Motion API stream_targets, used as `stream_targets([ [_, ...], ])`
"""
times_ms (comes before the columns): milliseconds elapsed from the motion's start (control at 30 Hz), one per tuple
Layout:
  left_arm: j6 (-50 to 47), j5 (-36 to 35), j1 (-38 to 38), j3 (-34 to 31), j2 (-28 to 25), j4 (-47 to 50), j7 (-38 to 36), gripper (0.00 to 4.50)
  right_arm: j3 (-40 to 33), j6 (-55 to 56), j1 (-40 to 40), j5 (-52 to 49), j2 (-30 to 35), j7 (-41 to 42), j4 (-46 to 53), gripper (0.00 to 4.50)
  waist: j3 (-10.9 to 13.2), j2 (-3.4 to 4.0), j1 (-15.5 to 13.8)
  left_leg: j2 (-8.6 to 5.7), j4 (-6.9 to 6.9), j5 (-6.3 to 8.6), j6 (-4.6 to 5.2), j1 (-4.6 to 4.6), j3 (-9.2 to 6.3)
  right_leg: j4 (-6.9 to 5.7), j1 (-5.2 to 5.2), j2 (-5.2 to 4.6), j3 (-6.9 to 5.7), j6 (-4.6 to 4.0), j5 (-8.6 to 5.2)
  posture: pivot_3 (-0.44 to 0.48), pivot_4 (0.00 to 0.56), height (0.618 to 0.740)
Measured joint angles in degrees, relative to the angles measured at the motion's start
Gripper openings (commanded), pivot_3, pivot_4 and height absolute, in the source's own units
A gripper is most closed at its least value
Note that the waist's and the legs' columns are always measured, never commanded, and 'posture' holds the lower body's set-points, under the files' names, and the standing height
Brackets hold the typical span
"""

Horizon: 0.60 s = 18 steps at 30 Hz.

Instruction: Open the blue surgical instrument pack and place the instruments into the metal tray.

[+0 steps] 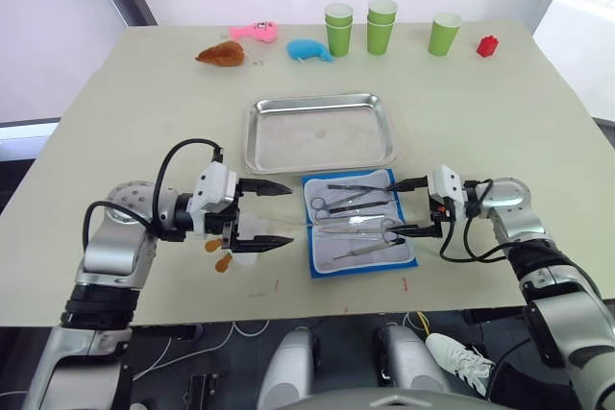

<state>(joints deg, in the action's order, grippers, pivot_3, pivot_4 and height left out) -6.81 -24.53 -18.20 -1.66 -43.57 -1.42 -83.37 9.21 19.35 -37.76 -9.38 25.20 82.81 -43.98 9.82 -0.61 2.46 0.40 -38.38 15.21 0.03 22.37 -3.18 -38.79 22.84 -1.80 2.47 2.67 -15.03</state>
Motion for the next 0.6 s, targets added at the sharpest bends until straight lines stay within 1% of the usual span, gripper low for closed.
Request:
stream_targets([
  [100,0.49,0.01,-0.02,0.0,0.4,-0.85,0.38,4.5,0.03,-0.52,-0.04,0.13,-1.2,0.06,-0.09,4.46,0.0,0.0,0.17,0.04,0.08,0.0,0.0,-0.21,0.14,-0.02,-0.07,0.05,0.11,-0.05,-0.03,0.0,0.15,0.74],
  [333,1.47,0.04,-0.03,0.01,1.09,-1.61,0.95,4.5,1.15,-1.06,-1.34,1.3,-1.29,0.04,-1.22,4.46,-0.02,-0.04,0.3,0.12,0.14,0.01,0.0,-0.44,0.32,-0.03,-0.22,0.1,0.26,-0.07,-0.04,0.0,0.15,0.74],
  [600,3.22,0.32,-0.04,0.07,1.82,-3.62,1.02,4.5,2.52,-4.48,-2.13,3.16,-0.97,-0.96,-1.51,4.46,-0.46,-0.39,0.2,0.14,0.17,0.01,0.0,-0.62,0.29,0.0,-0.41,0.11,0.23,-0.08,-0.05,0.0,0.15,0.74],
])
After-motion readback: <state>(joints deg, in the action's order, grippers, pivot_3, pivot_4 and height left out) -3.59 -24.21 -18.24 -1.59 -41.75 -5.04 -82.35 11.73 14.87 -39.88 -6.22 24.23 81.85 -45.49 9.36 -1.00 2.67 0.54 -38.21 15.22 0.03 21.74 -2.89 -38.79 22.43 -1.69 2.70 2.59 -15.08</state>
